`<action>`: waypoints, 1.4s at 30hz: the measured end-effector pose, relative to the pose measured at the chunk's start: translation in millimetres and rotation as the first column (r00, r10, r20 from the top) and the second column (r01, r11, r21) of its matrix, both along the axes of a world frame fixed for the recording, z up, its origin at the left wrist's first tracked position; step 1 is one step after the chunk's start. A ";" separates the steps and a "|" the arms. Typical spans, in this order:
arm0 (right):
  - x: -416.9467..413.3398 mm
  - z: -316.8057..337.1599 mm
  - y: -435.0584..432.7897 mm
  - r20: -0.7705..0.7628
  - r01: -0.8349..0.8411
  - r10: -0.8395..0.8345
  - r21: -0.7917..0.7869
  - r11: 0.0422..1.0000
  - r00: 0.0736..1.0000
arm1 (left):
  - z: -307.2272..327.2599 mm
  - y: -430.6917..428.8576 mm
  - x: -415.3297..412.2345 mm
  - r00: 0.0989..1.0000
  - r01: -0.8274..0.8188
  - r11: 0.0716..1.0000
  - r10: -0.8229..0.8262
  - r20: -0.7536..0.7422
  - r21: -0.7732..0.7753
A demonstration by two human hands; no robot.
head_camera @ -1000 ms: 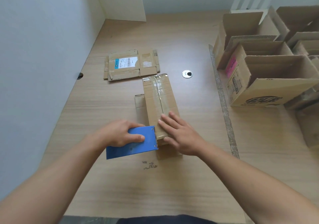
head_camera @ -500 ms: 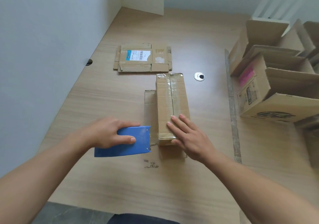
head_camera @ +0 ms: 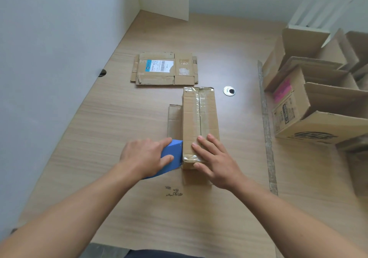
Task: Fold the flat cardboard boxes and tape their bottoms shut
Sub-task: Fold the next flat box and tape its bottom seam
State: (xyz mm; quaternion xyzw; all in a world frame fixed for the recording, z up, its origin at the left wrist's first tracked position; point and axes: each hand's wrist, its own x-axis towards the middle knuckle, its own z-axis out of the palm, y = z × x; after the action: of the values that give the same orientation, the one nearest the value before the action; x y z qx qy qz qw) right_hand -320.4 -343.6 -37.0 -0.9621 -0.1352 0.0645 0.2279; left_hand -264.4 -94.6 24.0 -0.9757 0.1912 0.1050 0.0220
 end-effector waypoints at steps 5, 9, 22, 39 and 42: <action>1.0 4.9 14.8 0.010 0.120 -0.121 0.065 0.991 0.993 | -3.4 -20.8 -15.9 0.993 -0.089 0.994 0.084 0.078 0.065; -9.1 5.9 22.3 0.001 0.157 -0.158 0.107 0.982 0.987 | -22.0 -28.7 -22.6 0.986 -0.163 0.984 0.164 -0.004 0.069; -39.3 32.6 36.0 -0.101 0.204 -0.214 -0.103 0.974 0.972 | -67.4 37.8 -32.6 0.846 -0.479 0.860 0.400 -0.352 -0.174; 82.5 35.3 -77.7 -0.170 0.608 -0.599 -0.004 0.794 0.782 | -31.2 -64.6 -81.7 0.802 -0.598 0.521 0.373 -0.467 -0.609; 56.8 28.0 -96.1 -0.238 0.635 -0.635 -0.085 0.768 0.735 | -37.0 -53.4 -76.3 0.813 -0.581 0.487 0.382 -0.439 -0.652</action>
State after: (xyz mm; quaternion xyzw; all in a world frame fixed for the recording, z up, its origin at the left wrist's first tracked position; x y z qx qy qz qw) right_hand -263.6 -439.7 -9.0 -0.9338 0.2309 0.1046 0.2525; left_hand -340.7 -148.0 -13.0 -0.8840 -0.0650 0.1307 -0.4442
